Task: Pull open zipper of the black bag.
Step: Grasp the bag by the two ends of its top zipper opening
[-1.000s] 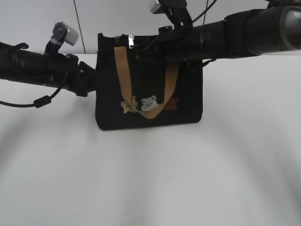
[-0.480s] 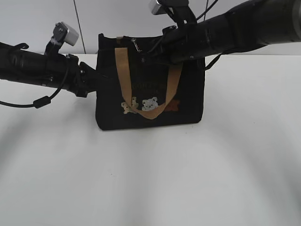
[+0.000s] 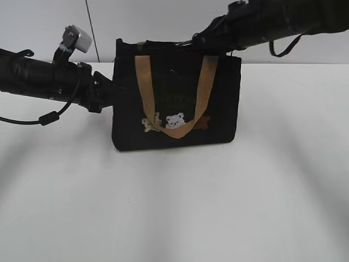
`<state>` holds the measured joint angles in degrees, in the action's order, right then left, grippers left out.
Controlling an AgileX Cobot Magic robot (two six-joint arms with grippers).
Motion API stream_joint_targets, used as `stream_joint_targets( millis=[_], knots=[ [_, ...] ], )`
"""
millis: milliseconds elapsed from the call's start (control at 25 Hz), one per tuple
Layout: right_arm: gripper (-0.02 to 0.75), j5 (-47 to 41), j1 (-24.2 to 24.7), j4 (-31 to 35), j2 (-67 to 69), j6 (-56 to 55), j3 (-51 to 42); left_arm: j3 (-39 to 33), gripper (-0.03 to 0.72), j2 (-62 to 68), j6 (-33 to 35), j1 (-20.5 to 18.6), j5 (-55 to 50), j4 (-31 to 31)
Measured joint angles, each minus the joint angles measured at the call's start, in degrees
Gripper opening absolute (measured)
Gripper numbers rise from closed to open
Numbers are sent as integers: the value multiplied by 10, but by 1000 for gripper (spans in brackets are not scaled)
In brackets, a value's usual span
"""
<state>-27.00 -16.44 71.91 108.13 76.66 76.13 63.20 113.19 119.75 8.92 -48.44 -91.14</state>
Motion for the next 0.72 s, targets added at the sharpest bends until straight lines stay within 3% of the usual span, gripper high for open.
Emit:
stream_joint_targets(
  millis=[400,720],
  knots=[
    [-15,-35,134,-38,-19,-46,0,0,46,0,0,0,-3,4],
    [-15,-82,140,-50,-20,-47,0,0,46,0,0,0,0,5]
  ],
)
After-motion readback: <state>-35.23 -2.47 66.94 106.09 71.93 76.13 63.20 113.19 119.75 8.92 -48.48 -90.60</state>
